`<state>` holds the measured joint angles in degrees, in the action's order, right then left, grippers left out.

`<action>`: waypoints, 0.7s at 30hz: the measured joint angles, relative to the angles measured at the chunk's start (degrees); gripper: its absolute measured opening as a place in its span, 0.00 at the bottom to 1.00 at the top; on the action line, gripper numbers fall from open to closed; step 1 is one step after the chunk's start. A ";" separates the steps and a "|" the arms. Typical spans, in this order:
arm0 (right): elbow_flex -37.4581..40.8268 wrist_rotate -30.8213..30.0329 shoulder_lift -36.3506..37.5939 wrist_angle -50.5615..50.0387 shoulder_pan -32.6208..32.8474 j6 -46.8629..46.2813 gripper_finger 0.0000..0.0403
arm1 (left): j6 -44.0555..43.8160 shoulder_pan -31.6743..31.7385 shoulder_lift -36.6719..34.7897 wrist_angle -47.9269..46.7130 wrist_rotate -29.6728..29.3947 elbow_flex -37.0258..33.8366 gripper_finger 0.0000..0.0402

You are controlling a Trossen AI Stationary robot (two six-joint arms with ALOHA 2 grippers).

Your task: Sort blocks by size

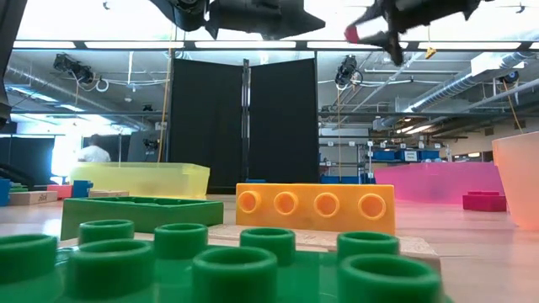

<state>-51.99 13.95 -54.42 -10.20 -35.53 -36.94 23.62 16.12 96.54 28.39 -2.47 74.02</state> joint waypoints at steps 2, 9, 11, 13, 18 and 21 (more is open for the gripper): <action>0.00 -5.82 0.54 -7.24 -1.03 0.04 0.41 | -2.95 -0.43 -0.15 -3.05 -1.02 0.01 0.67; 0.00 -17.47 -4.07 -32.65 -5.33 -0.79 0.41 | -6.51 -1.63 -0.18 -12.99 -2.22 0.00 0.67; 0.02 -17.61 -6.74 -37.49 -6.46 -0.78 0.41 | -7.98 -2.06 -0.18 -14.29 -2.22 0.00 0.67; 0.02 -17.74 -9.51 -40.97 -7.15 -0.65 0.41 | -12.01 -2.42 -0.18 -14.66 -2.31 0.00 0.67; 4.03 -19.88 -13.44 -42.86 -7.25 -0.38 0.41 | -18.10 -2.34 -0.61 -15.21 -2.14 0.00 0.67; 8.79 -19.93 -13.13 -42.48 -7.25 -0.89 0.41 | -19.37 -2.36 -1.33 -18.09 -2.16 -0.02 0.67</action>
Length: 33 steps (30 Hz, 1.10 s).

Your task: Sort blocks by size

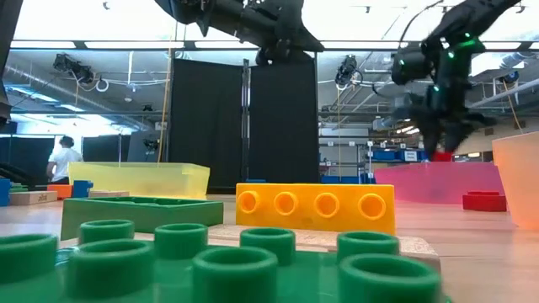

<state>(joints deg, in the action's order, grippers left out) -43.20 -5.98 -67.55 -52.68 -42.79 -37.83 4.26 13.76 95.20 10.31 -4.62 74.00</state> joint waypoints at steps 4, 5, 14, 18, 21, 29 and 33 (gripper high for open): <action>5.96 0.27 2.32 2.23 -0.06 -2.34 0.41 | 0.01 -0.02 -1.08 -3.10 0.02 0.04 0.67; 7.04 0.82 2.90 2.72 -0.06 -2.85 0.41 | -0.01 0.00 -1.08 -3.53 0.02 0.04 0.67; 10.05 1.20 3.70 3.84 -0.04 -4.02 0.51 | 2.99 0.04 -0.97 -10.58 0.04 0.02 0.67; 10.05 1.16 4.56 3.97 -0.04 -3.65 0.56 | 2.16 -0.54 -0.97 -12.66 -0.90 0.02 0.67; 10.07 1.15 5.66 3.93 -0.04 -2.94 0.59 | 3.11 -1.76 -0.97 -13.63 -2.27 0.02 0.66; 10.10 4.08 12.61 3.32 1.11 -2.53 0.64 | 10.35 -5.69 -0.97 -16.87 -2.24 0.02 0.61; 10.10 7.10 17.48 2.73 3.08 -3.50 0.65 | 9.78 -6.88 -0.97 -19.06 -3.11 0.02 0.60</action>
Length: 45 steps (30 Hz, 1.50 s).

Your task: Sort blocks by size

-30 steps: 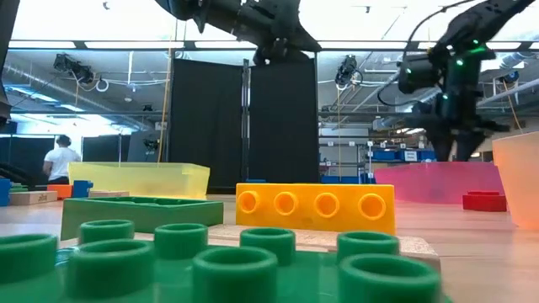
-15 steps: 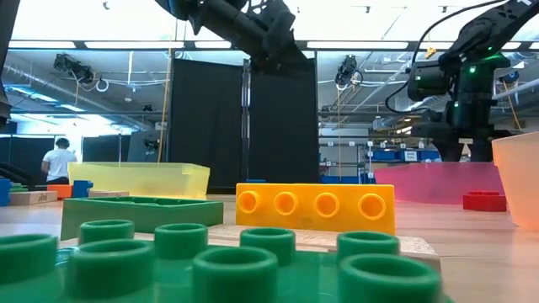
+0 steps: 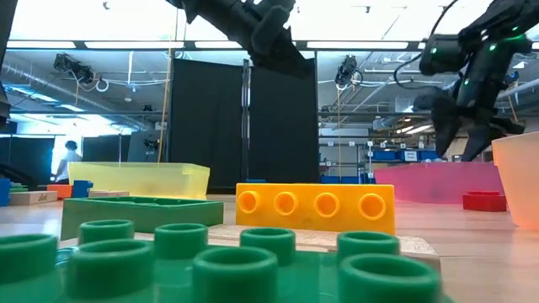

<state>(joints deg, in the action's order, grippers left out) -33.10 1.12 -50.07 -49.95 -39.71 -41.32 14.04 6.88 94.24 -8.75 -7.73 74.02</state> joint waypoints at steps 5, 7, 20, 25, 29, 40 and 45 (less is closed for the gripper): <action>-0.08 0.60 6.26 -2.02 4.00 -2.35 0.64 | 0.51 -3.30 0.00 -3.38 -5.64 0.00 0.60; -0.80 0.27 8.44 -3.69 5.95 -3.70 0.63 | 0.34 -4.89 0.00 -5.57 -6.67 0.00 0.60; -10.53 -5.33 14.96 -8.74 18.06 -7.78 0.62 | -23.65 -17.25 -0.94 -23.76 -21.88 0.10 0.60; -10.95 -6.49 14.83 -9.00 21.20 -8.02 0.62 | -48.90 -19.31 -1.02 -43.39 -20.06 2.27 0.59; -10.95 -7.61 14.33 -8.92 23.21 -8.04 0.62 | -65.99 -19.30 -0.96 -58.79 -10.70 2.18 0.59; -10.95 -9.04 12.99 -8.92 27.40 -8.50 0.62 | -80.32 -21.35 -0.87 -64.00 9.98 -5.32 0.59; -10.95 -9.06 12.94 -8.90 28.78 -9.55 0.62 | -86.41 -25.46 -0.87 -63.82 20.06 -9.30 0.59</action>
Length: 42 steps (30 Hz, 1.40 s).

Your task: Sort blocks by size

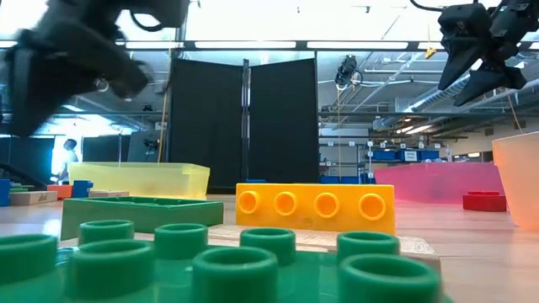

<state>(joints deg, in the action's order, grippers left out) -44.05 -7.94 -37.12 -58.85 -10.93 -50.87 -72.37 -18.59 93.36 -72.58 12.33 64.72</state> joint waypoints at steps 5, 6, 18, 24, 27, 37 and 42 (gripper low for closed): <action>0.00 0.00 -0.11 0.02 1.35 -0.59 0.62 | 0.40 -6.21 0.00 2.25 4.79 -1.65 0.59; 0.00 0.00 -0.11 0.01 1.54 -0.82 0.62 | 0.75 -7.34 0.00 2.49 5.58 -1.66 0.59; 0.00 -1.62 -1.12 0.25 2.31 -2.12 0.62 | 4.49 -17.78 0.00 3.03 8.16 -1.78 0.59; 0.02 -2.54 -2.27 1.30 2.31 -2.12 0.61 | 9.65 -20.18 -0.02 10.78 8.52 -5.58 0.59; 0.02 -2.54 -2.72 1.93 2.31 -2.12 0.61 | 14.39 -20.98 -0.02 12.71 8.45 -7.57 0.59; 0.02 -2.78 -4.33 4.30 2.31 -2.15 0.60 | 27.64 -22.13 -0.02 16.34 7.64 -10.54 0.59; 0.02 -2.93 -5.05 4.35 2.31 -2.14 0.60 | 36.67 -22.10 -0.02 18.81 6.30 -10.63 0.59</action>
<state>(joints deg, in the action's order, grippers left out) -44.03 -10.87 -42.18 -54.50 -8.62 -53.01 -35.70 -40.69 93.34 -53.77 18.62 54.08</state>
